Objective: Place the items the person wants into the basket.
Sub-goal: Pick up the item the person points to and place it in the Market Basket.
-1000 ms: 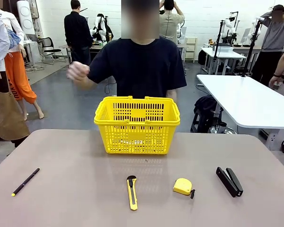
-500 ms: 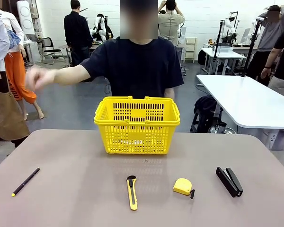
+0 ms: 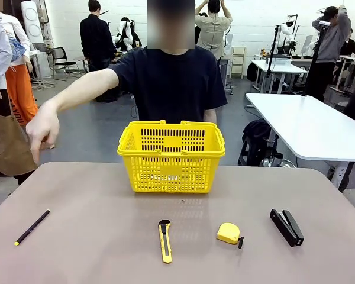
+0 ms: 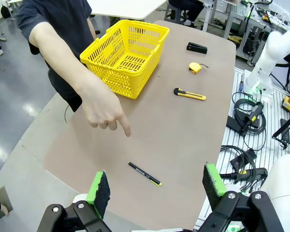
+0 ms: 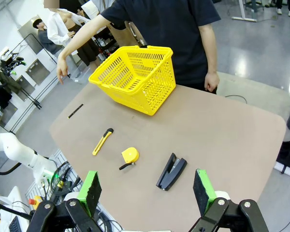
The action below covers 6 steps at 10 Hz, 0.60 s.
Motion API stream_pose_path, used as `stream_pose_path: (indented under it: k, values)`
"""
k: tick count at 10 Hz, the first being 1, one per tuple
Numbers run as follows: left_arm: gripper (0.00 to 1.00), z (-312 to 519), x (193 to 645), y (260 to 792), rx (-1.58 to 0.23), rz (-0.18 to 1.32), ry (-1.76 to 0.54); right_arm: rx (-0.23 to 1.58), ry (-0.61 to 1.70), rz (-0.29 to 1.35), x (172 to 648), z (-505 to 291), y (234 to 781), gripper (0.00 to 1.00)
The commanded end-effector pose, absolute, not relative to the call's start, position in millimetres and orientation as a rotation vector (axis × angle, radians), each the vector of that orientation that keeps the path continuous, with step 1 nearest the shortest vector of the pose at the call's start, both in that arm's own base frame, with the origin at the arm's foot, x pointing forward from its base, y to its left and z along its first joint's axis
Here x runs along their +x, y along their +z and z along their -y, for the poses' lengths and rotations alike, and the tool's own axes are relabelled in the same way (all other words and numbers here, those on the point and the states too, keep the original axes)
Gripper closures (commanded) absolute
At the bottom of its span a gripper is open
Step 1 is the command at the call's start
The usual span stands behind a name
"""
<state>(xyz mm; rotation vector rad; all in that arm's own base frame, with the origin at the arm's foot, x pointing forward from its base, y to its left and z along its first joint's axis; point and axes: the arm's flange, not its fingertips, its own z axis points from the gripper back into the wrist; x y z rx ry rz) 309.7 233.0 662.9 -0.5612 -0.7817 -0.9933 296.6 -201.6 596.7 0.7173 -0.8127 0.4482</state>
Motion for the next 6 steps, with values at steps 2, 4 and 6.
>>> stream_pose_path:
  k: [2,4,6]
  values:
    - [0.00,-233.5,308.8,663.5,-0.569,0.792,-1.000,0.730,0.465,0.835,298.1,201.5,597.3,0.00]
    - [0.00,-233.5,308.8,663.5,-0.569,0.792,-1.000,0.730,0.465,0.835,298.1,201.5,597.3,0.00]
    - [0.00,-233.0,309.7,662.9,-0.561,0.782,-0.993,0.730,0.465,0.835,298.1,201.5,597.3,0.00]
